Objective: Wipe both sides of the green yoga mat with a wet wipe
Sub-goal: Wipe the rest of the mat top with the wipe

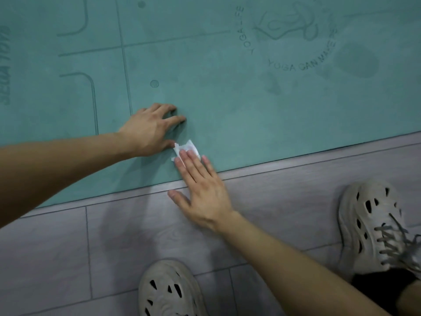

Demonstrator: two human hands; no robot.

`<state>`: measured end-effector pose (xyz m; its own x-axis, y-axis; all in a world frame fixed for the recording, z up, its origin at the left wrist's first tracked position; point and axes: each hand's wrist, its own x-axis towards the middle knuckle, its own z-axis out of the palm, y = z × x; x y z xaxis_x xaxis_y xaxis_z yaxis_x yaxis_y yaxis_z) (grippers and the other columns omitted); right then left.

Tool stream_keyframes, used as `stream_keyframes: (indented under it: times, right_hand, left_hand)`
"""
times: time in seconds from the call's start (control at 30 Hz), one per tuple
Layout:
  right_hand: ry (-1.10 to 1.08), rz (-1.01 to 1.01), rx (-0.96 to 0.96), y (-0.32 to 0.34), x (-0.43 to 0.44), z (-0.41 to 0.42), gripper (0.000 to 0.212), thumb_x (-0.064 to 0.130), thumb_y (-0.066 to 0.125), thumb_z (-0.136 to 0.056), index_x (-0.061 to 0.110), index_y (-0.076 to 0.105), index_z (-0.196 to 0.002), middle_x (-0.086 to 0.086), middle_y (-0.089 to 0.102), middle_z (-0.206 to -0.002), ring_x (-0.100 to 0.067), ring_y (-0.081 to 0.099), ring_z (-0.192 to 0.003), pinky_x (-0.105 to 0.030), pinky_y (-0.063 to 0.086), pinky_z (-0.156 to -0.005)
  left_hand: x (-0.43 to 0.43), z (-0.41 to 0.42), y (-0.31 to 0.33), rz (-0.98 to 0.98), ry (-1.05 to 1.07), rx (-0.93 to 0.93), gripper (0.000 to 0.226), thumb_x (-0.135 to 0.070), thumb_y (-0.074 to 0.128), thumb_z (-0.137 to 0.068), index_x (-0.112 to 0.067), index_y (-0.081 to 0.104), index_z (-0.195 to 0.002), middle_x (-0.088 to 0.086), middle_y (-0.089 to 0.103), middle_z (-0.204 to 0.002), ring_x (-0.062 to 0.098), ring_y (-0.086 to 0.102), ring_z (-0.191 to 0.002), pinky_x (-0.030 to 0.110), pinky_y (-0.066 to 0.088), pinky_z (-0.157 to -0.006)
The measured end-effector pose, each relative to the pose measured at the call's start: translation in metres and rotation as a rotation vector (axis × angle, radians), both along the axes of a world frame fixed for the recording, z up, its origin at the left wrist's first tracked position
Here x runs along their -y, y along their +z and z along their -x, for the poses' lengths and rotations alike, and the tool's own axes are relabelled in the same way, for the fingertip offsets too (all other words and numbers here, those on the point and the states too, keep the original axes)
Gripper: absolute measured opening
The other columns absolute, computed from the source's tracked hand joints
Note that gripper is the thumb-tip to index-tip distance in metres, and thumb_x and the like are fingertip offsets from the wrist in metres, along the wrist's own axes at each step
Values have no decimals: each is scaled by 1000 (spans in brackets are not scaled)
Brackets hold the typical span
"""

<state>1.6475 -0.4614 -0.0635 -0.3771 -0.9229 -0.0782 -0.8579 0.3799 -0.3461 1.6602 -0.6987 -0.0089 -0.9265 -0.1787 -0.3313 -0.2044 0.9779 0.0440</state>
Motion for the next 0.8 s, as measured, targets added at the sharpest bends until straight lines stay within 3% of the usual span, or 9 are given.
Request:
stream_keyframes:
  times: [0.1,0.2,0.3,0.43,0.53,0.63,0.7,0.77,0.8]
  right_hand:
    - [32,-15,-86,2,-33,51,69,53,34,-110,22,16,-169,4,7,-176,-10,-1,-162,-49,15,-130]
    - [-359,-145,-179,1,-97,136,70,59,21,-109,26,5,-169,6,0,-177,-9,-5,-162,-51,14,-130]
    - [-647,-116,-143,1,-95,129,77,62,21,-107,20,5,-169,1,-2,-177,-13,-8,-162,-50,12,-130]
    - [-100,5,2,-1,-37,32,75,55,41,-108,16,17,-168,-1,7,-176,-15,-2,-163,-47,13,-131]
    - [86,15,-103,0,-59,78,71,54,39,-109,20,18,-168,1,11,-176,-13,2,-163,-45,15,-131]
    - [-325,-157,-203,2,-114,187,75,64,22,-108,25,4,-169,3,0,-177,-11,-6,-162,-47,12,-131]
    - [-629,-216,-164,7,-134,235,83,73,5,-103,23,-1,-169,2,-7,-177,-11,-12,-161,-46,5,-132]
    - [-704,-166,-137,5,-116,221,87,75,8,-103,18,-2,-169,-2,-10,-176,-15,-14,-161,-45,4,-132]
    - [-595,-115,-129,1,-102,197,86,72,18,-105,17,0,-169,-4,-8,-176,-16,-12,-162,-45,5,-132]
  left_hand:
    - [0,8,6,-16,-1,17,83,-57,78,-85,-31,44,-156,10,42,-157,34,41,-141,52,44,-111]
    - [0,17,11,-41,-27,31,86,-56,85,-78,-29,48,-151,7,44,-153,33,43,-139,51,47,-108]
    - [1,28,11,-29,-76,45,95,-55,90,-72,-30,45,-152,5,44,-151,33,45,-136,50,50,-105]
    - [0,50,20,9,-130,121,98,-65,88,-65,-36,45,-149,2,47,-139,30,49,-126,41,54,-92]
    - [-6,75,36,25,-113,181,81,-69,82,-73,-37,52,-140,2,49,-132,27,52,-126,35,44,-79]
    - [-19,96,43,73,-103,193,67,-68,78,-79,-34,58,-133,0,51,-130,26,51,-129,35,40,-74]
    - [-28,105,41,90,-86,162,74,-69,80,-77,-32,55,-136,2,50,-132,27,51,-128,37,47,-76]
    - [-38,117,37,88,-73,139,88,-71,83,-71,-30,49,-141,4,47,-135,30,51,-127,44,56,-84]
    - [-43,125,35,81,-60,144,95,-71,85,-68,-29,46,-143,5,46,-137,31,51,-127,47,57,-87]
